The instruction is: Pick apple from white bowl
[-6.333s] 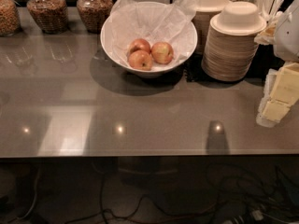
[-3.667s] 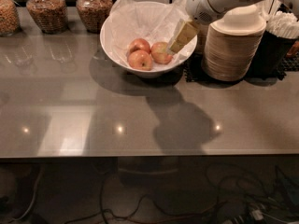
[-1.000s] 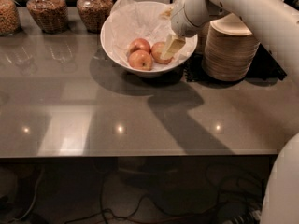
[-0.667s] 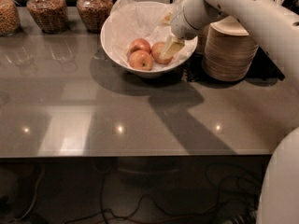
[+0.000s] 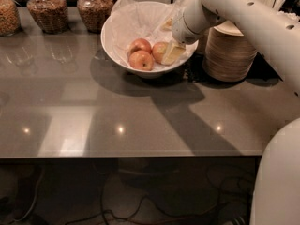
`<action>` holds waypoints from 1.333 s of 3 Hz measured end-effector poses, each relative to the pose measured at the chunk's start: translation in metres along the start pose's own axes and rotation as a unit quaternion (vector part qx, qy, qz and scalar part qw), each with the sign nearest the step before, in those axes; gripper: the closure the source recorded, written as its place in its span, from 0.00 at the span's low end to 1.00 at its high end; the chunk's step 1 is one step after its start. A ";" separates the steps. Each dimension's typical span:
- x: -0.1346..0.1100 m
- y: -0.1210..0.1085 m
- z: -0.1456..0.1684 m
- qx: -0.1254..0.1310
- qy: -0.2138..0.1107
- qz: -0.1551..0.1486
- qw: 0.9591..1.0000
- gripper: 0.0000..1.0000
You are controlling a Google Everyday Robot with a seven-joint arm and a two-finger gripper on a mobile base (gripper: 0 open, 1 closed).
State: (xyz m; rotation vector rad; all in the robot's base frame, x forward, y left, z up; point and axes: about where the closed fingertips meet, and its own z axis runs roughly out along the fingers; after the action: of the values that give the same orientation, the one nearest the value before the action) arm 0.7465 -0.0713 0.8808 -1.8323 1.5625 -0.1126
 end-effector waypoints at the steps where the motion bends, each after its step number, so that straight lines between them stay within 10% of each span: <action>1: 0.004 0.004 0.004 -0.007 0.003 0.004 1.000 0.32; 4: 0.012 0.013 0.016 -0.022 0.006 0.019 1.000 0.40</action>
Offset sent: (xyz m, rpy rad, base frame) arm 0.0009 -0.0106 -0.0194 -0.0078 0.0463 -0.0327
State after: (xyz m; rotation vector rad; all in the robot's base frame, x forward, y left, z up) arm 0.7464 -0.0744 0.8571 -1.8374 1.6195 -0.0732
